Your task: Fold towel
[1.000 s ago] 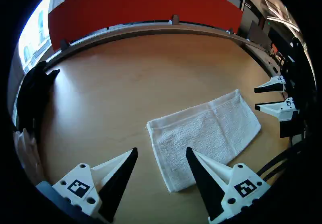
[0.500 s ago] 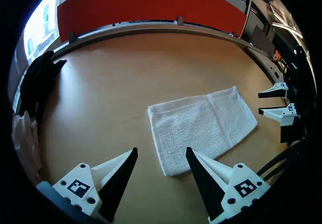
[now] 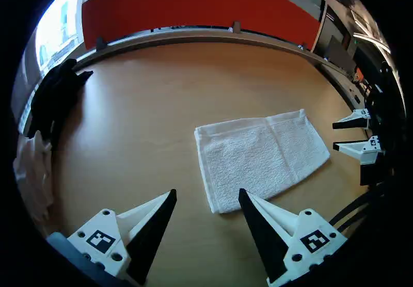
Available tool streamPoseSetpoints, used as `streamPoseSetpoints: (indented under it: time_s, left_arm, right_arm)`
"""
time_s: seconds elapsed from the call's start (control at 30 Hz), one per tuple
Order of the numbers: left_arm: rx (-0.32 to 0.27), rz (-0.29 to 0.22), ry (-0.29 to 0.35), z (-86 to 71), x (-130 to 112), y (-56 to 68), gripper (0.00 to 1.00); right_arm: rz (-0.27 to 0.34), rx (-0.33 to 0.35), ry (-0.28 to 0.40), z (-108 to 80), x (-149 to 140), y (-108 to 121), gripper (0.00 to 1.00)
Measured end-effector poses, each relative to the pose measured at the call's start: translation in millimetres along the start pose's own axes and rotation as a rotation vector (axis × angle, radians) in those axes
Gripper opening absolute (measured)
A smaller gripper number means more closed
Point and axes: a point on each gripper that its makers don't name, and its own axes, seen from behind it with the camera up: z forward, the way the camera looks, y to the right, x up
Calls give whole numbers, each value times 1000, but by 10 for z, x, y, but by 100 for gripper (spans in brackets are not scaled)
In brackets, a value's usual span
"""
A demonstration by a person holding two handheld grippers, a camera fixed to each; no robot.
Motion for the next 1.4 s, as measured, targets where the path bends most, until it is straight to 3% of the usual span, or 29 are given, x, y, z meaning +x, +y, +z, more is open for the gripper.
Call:
streamPoseSetpoints:
  time_s: [0.6,1.03,1.1,1.4]
  left_arm:
    - [62,-79,16,-209,-170,-130,89]
    - [80,-106,18,-296,-224,-169,89]
    - [82,-110,18,-310,-239,-172,89]
    - [88,-120,12,-357,-299,-205,89]
  right_arm:
    - [-70,37,-39,23,-137,-36,91]
    - [-127,58,-109,82,-481,-15,90]
    - [-135,62,-116,86,-513,-16,86]
    - [-135,91,-134,95,-547,-31,53]
